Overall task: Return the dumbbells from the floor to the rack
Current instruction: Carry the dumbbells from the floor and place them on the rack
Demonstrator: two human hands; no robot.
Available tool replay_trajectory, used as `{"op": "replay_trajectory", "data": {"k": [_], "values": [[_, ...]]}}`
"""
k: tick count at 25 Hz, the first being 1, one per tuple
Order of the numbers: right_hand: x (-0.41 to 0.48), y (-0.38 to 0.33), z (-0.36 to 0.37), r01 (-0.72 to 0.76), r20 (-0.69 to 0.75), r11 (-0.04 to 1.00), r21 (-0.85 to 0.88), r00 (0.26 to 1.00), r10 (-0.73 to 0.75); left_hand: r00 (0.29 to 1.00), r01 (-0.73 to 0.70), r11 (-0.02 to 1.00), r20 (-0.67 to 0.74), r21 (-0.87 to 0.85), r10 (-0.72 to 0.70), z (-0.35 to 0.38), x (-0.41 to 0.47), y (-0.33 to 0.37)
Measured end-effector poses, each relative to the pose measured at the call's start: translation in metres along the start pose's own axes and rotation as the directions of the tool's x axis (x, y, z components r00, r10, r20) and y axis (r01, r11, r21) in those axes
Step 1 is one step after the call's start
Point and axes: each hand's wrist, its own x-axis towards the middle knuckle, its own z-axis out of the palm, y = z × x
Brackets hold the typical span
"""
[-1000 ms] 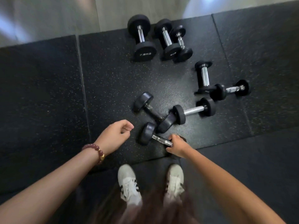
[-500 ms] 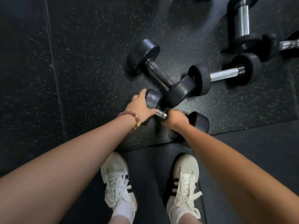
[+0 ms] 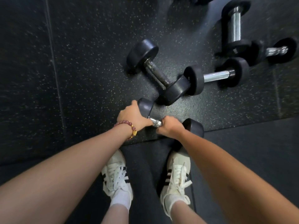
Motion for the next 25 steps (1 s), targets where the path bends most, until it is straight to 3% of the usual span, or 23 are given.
{"op": "replay_trajectory", "data": {"k": [9,12,17,21,25], "values": [[-0.135,-0.079,-0.042,-0.014,0.063,0.999,0.039,0.998,0.011,0.998,-0.036,0.993,0.057,0.110,0.030,-0.114,-0.127,0.000],[-0.179,-0.126,-0.078,0.008,0.037,0.998,0.067,0.999,-0.011,0.998,-0.058,0.992,-0.011,0.109,0.059,-0.177,-0.174,0.001],[-0.290,-0.217,-0.157,0.135,-0.031,0.989,-0.053,0.990,-0.137,0.979,-0.030,0.995,-0.196,0.092,0.047,-0.293,-0.300,0.007],[-0.403,-0.280,-0.200,0.203,0.007,0.963,-0.179,0.979,-0.206,0.954,0.065,0.998,-0.293,-0.025,-0.069,-0.354,-0.419,-0.006],[-0.489,-0.309,-0.196,0.234,0.058,0.898,-0.372,0.972,-0.229,0.908,0.148,0.958,-0.351,-0.247,-0.230,-0.345,-0.509,-0.027]]}}
